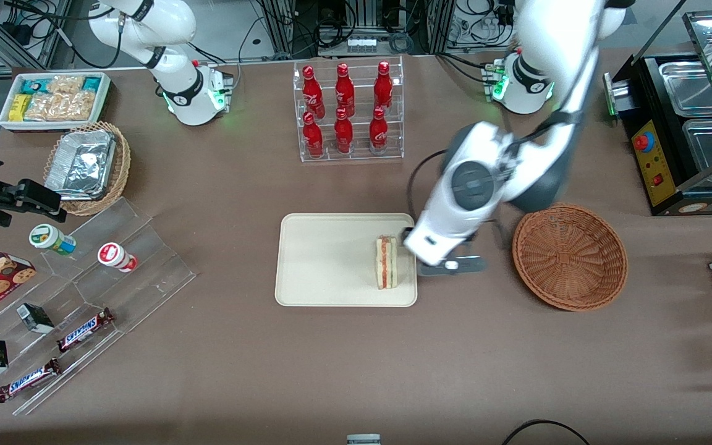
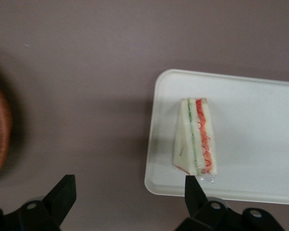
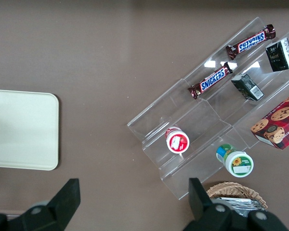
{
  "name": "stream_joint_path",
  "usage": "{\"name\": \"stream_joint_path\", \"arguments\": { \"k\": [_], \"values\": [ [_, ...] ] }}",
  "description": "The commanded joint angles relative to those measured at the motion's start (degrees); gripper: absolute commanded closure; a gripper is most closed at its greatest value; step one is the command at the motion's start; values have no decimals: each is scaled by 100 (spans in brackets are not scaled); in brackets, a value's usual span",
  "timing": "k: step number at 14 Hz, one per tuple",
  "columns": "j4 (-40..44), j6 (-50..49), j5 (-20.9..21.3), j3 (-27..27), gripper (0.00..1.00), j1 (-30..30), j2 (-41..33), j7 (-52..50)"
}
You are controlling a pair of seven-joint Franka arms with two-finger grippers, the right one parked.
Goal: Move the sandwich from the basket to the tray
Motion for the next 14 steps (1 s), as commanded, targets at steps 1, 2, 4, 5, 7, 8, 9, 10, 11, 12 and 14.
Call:
{"name": "stream_joint_path", "arguments": {
  "k": [1,2,4,5,7,8,9,10,11,12,14],
  "values": [
    [-369,-180,103,-44,0,412,-587,39],
    [-475,-233,191,-35,0,623,-807,57],
    [-686,-382,367,-18,0,904,-1194,450],
    [-721,-557,359,-18,0,1176,-1361,713],
    [-704,-882,350,-18,0,1625,-1660,1451],
    [-713,-971,350,-18,0,1792,-1818,1567],
    [-713,-1050,350,-18,0,1959,-1941,1577],
    [-713,-1112,358,-18,0,2030,-2064,1586],
    [-696,-1208,367,-9,0,2066,-2187,1595],
    [-669,-1366,367,9,0,2110,-2276,1595],
    [-424,-1752,393,70,0,2206,-2329,1813]
  ]
}}
